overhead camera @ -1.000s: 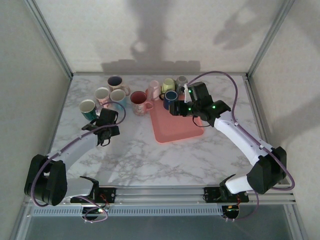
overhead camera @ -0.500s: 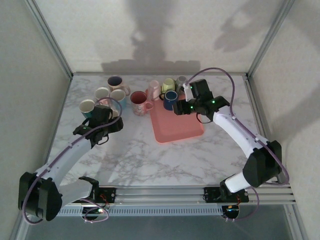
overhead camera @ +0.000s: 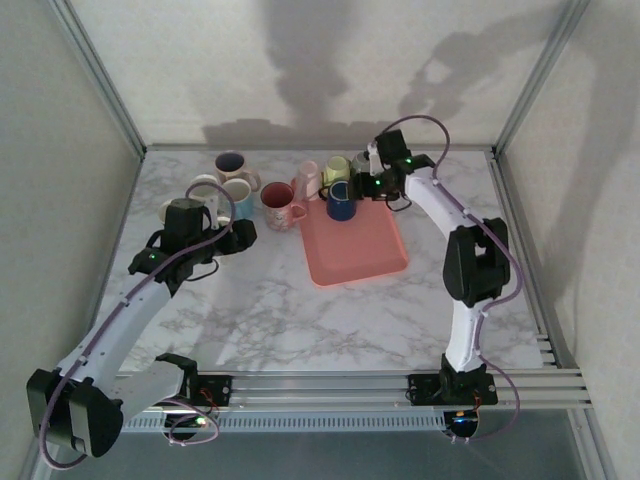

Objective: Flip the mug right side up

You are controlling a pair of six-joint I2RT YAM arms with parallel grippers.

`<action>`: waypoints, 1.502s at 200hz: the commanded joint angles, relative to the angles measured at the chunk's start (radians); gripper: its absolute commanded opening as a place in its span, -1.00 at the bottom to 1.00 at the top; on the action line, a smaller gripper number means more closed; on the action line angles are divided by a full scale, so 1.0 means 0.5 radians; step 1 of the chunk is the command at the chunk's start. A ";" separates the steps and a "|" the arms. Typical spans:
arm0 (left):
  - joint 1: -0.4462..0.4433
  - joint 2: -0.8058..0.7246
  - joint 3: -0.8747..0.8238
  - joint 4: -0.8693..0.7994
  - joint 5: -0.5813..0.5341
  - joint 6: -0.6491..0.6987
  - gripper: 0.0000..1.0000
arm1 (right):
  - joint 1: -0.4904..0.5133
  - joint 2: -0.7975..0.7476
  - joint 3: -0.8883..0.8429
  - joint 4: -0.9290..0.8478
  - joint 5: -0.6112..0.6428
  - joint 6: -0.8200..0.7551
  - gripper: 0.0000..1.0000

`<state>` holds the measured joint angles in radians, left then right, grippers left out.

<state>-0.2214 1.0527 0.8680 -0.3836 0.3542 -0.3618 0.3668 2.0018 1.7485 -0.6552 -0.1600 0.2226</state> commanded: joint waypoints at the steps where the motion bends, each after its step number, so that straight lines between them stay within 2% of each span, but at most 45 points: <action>1: 0.025 0.038 0.025 0.132 0.157 -0.044 0.42 | 0.018 0.158 0.197 -0.082 0.043 0.536 0.43; 40: 0.027 0.072 0.019 0.235 0.197 -0.095 0.42 | 0.024 0.393 0.408 -0.086 0.010 0.883 0.44; 95: 0.029 0.105 0.039 0.267 0.185 -0.071 0.41 | 0.054 0.532 0.490 -0.188 0.042 0.997 0.42; 122: 0.029 0.145 0.070 0.269 0.195 -0.013 0.40 | 0.054 0.439 0.292 -0.152 0.023 0.914 0.27; 138: 0.021 0.177 0.083 0.280 0.254 0.059 0.39 | 0.053 0.331 0.114 -0.147 0.034 0.792 0.26; 176: -0.040 0.219 0.104 0.318 0.349 0.240 0.39 | -0.026 0.084 -0.172 -0.287 -0.015 0.242 0.24; 200: -0.130 0.247 0.112 0.374 0.359 0.430 0.40 | -0.115 -0.008 -0.180 -0.427 -0.003 -0.145 0.24; 222: -0.256 0.308 0.114 0.478 0.384 0.635 0.41 | -0.164 -0.114 -0.129 -0.454 -0.095 -0.262 0.24; 250: -0.415 0.459 0.155 0.623 0.398 0.981 0.40 | -0.165 -0.387 -0.303 -0.198 -0.415 -0.029 0.29; 277: -0.450 0.694 0.248 0.769 0.485 1.310 0.36 | -0.175 -0.584 -0.517 -0.073 -0.431 0.146 0.29; 300: -0.474 0.950 0.462 0.622 0.578 1.762 0.33 | -0.213 -0.701 -0.664 -0.047 -0.449 0.135 0.30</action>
<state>-0.4461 1.4300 0.9936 -0.0761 0.5735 0.2337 0.2783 1.6913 1.4906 -0.7128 -0.3424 0.2592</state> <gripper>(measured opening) 0.667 0.650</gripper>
